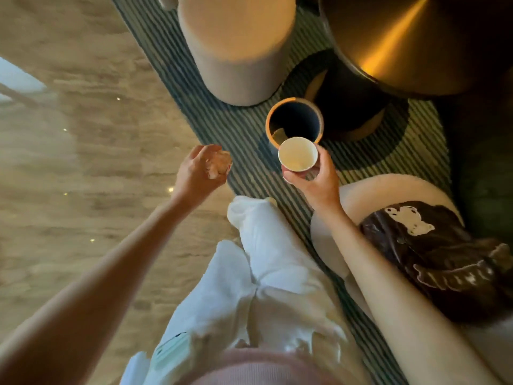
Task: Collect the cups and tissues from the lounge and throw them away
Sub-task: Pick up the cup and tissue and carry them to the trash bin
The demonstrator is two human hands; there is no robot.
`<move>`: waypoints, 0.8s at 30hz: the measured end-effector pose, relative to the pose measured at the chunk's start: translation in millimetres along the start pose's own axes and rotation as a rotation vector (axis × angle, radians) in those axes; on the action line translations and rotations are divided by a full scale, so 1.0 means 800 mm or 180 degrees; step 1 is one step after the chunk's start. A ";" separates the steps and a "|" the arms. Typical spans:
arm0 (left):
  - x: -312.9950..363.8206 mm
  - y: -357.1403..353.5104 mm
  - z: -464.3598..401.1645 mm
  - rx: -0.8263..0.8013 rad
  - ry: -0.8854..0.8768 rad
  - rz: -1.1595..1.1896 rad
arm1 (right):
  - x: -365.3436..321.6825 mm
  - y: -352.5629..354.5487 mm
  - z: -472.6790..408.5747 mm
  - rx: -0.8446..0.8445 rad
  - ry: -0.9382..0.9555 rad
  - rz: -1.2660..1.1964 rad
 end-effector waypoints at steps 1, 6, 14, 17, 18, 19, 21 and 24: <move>0.003 -0.006 -0.027 -0.0105 -0.0119 -0.0006 | 0.005 0.008 -0.018 0.0179 -0.0084 -0.0033; 0.030 -0.033 -0.151 -0.0573 -0.0406 -0.0037 | 0.022 0.045 -0.101 0.0838 -0.0459 -0.0252; 0.093 -0.115 -0.300 -0.1306 -0.1140 -0.0027 | 0.064 0.071 -0.183 0.1628 -0.0790 -0.0535; 0.090 -0.172 -0.350 -0.1665 -0.1263 -0.0009 | 0.093 0.066 -0.201 0.1919 -0.0889 -0.0575; 0.085 -0.194 -0.367 -0.1791 -0.1283 0.0009 | 0.104 0.061 -0.207 0.1992 -0.0940 -0.0636; 0.079 -0.216 -0.381 -0.1923 -0.1301 0.0020 | 0.115 0.055 -0.212 0.2052 -0.0991 -0.0687; 0.061 -0.263 -0.407 -0.2181 -0.1314 -0.0018 | 0.137 0.040 -0.221 0.2205 -0.1071 -0.0828; 0.030 -0.328 -0.440 -0.2480 -0.1293 -0.0185 | 0.173 0.011 -0.231 0.2511 -0.1164 -0.1228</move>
Point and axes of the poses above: each hand's wrist, its own z-axis away from the middle knuckle, its own y-axis out of the back of the hand, x = y × z, the point moved 7 cm from there along -z, towards the middle knuckle, and after that the axes turned 3 degrees about -z, right-handed, at the moved point
